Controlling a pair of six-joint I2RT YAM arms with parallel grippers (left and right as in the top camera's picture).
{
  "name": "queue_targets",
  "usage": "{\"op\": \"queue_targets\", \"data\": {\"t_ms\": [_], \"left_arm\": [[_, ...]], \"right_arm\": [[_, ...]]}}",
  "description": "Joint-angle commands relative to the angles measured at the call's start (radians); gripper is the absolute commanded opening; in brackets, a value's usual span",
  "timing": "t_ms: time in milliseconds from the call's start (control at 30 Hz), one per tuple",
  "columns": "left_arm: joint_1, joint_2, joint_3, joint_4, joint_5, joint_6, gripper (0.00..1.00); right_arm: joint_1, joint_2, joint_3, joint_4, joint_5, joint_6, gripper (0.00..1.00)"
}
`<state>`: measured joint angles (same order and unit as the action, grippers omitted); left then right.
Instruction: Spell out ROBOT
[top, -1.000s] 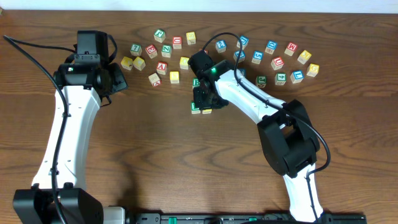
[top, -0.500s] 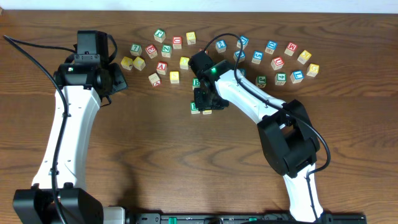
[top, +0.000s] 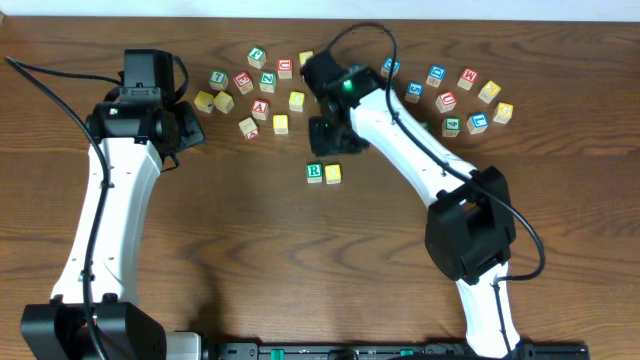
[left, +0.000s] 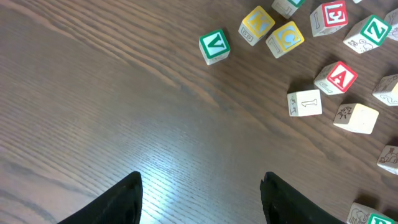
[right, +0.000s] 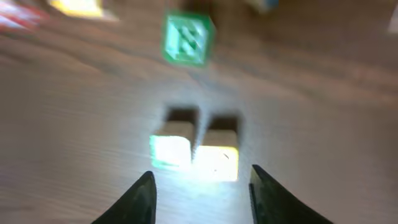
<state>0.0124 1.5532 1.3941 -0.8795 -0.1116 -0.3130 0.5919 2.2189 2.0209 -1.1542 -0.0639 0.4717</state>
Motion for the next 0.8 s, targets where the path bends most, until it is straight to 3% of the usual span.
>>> {"op": "queue_targets", "data": {"t_ms": [0,433,767], "left_arm": [[0.003,0.011,0.017,-0.002,-0.017,0.013,0.6],[0.004,0.011,0.017,-0.002,-0.04,0.013,0.6],[0.004,0.011,0.017,-0.005,-0.04,0.013,0.6]], "right_arm": [[-0.005,0.005,0.085,0.029,0.003,-0.043,0.44],[-0.005,0.095,0.098,0.456,0.054,-0.031,0.54],[0.001,0.219,0.139,0.566,0.097,-0.024,0.59]]}}
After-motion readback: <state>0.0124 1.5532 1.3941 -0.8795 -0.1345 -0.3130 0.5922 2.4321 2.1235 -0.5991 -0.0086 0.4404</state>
